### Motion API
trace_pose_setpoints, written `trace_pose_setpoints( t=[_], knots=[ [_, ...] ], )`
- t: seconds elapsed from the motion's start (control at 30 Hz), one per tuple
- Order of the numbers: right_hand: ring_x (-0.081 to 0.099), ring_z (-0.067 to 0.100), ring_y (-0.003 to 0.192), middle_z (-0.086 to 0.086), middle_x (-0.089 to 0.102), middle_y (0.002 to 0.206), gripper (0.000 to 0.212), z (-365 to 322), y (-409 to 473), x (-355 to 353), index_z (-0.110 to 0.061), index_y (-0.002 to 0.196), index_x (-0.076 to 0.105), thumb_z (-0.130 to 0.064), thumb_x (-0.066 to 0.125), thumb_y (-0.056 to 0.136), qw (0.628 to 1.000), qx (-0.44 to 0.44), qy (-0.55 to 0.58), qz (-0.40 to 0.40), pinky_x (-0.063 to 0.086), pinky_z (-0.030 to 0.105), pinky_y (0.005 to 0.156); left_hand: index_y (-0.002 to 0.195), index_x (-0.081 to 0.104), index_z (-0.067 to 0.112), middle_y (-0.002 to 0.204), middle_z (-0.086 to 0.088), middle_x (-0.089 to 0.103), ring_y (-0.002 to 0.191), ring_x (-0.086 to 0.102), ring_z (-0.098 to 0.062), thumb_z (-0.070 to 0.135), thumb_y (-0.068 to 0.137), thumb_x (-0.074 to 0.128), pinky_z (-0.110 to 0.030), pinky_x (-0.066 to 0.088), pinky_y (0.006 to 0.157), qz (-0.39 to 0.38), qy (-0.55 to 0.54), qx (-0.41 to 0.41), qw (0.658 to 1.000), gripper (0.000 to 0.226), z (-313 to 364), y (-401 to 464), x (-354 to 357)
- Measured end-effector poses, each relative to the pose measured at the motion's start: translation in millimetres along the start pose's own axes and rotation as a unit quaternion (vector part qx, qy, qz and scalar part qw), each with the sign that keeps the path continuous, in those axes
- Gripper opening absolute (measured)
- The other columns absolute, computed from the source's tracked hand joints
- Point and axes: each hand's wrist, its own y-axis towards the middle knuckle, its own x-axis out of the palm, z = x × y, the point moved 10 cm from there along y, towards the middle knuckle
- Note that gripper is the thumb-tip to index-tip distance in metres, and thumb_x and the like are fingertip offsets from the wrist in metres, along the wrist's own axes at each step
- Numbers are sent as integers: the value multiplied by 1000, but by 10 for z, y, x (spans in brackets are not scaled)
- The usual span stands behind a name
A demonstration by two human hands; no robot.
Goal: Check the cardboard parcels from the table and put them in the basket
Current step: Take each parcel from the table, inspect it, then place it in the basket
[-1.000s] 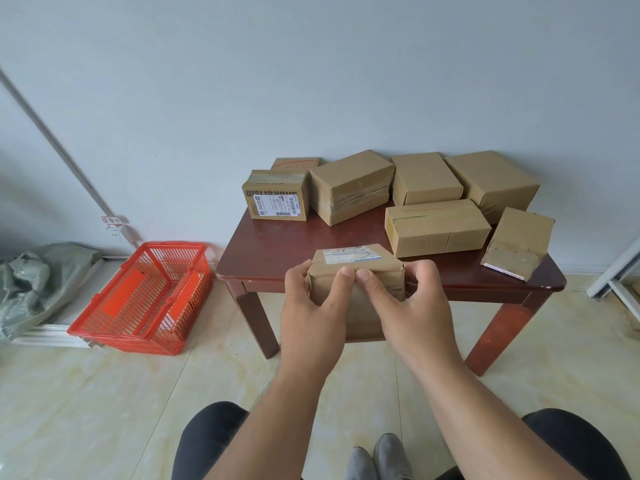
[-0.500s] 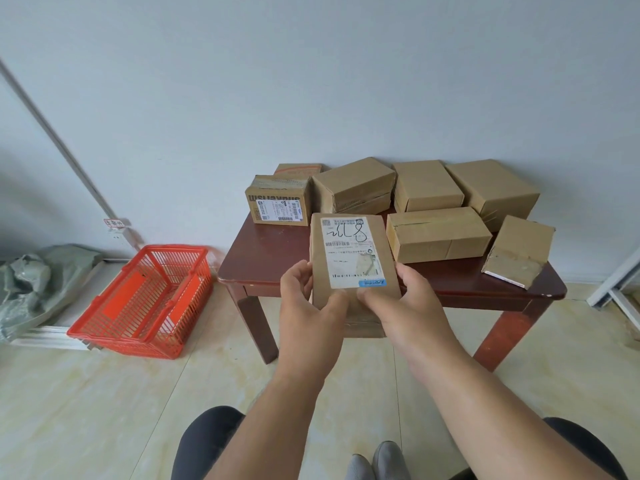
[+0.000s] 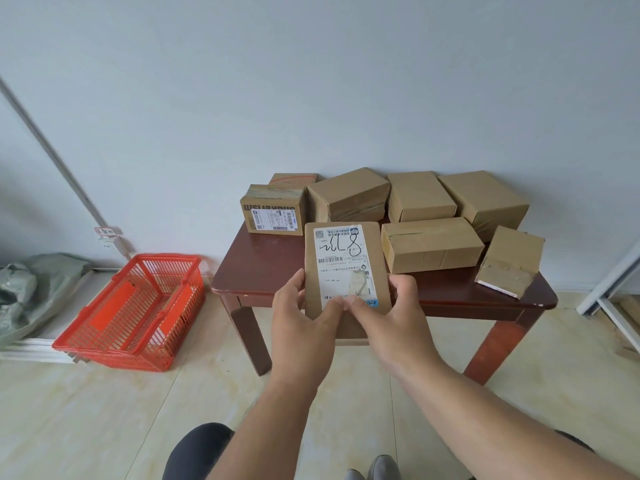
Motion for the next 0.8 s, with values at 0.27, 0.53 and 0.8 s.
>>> trace_pose_setpoints(
  t=[0.27, 0.53, 0.8],
  knots=[
    [66, -2, 99, -15, 67, 111, 45, 31, 161, -159, -26, 120, 47, -32, 82, 91, 1000, 1, 0, -5, 49, 18, 74, 132, 53, 43, 138, 12, 59, 123, 59, 2, 23, 90, 81, -36, 57, 104, -19, 4, 11, 1000, 54, 27, 66, 194],
    [64, -5, 112, -19, 65, 128, 66, -64, 210, -175, -35, 144, 52, -49, 81, 86, 999, -40, -20, 12, 52, 17, 89, 137, 63, 36, 134, 10, 58, 120, 63, -8, 55, 74, 78, -39, 57, 102, -20, 7, 27, 999, 67, 80, 108, 271],
    [65, 1, 112, -13, 62, 127, 61, -12, 73, -223, -36, 134, 61, -58, 84, 81, 997, -62, -13, 38, 57, 33, 97, 124, 68, 46, 122, 15, 70, 121, 65, -13, 59, 82, 75, -38, 58, 98, -14, 15, 44, 999, 44, 124, 42, 259]
  ],
)
